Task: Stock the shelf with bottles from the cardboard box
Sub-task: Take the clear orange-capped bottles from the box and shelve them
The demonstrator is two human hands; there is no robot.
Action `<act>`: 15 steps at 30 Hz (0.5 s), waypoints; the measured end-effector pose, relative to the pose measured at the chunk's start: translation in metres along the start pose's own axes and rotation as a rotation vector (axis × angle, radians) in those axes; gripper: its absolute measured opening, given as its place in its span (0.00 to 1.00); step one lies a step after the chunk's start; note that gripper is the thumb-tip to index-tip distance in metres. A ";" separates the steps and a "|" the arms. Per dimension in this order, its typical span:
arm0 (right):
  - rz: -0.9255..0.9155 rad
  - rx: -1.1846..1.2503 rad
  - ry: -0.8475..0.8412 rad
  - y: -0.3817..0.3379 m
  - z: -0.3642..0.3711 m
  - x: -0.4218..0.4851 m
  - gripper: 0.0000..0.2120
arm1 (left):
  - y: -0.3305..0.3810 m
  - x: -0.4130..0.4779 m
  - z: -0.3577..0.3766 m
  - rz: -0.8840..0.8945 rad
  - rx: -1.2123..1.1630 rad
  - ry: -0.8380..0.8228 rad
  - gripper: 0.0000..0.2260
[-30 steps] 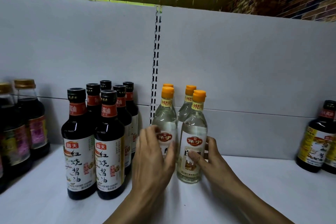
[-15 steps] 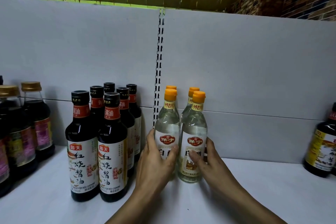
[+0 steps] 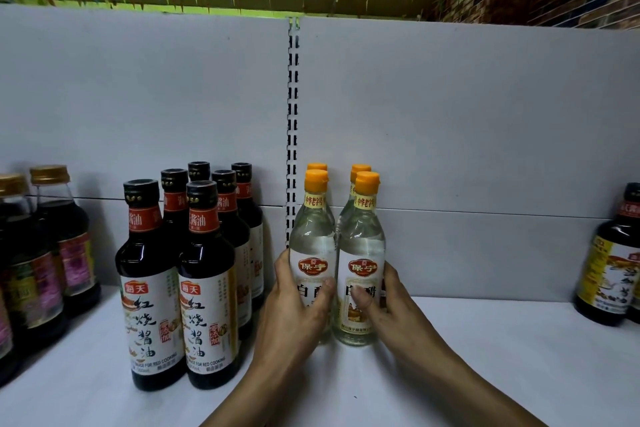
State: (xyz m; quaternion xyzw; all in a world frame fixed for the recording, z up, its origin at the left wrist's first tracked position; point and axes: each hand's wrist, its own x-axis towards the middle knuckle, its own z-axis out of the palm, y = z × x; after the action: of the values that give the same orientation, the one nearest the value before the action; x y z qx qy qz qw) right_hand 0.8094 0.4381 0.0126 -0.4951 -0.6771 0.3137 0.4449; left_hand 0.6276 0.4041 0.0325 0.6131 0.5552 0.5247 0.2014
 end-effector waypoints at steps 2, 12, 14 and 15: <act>-0.006 0.001 -0.005 0.001 0.000 0.000 0.41 | 0.000 -0.001 0.000 0.009 -0.015 -0.003 0.28; 0.006 -0.054 0.009 -0.011 -0.009 -0.011 0.41 | 0.007 -0.007 0.004 -0.004 0.096 0.063 0.40; 0.018 -0.075 0.014 -0.018 -0.012 -0.016 0.39 | 0.009 -0.012 0.007 0.048 0.074 0.130 0.38; 0.029 -0.094 0.017 -0.022 -0.014 -0.019 0.39 | 0.011 -0.014 0.009 0.074 0.060 0.163 0.36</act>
State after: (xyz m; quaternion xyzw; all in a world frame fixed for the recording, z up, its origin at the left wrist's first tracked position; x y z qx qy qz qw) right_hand 0.8158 0.4131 0.0317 -0.5277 -0.6802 0.2837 0.4224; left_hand 0.6423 0.3917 0.0324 0.5942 0.5622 0.5631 0.1175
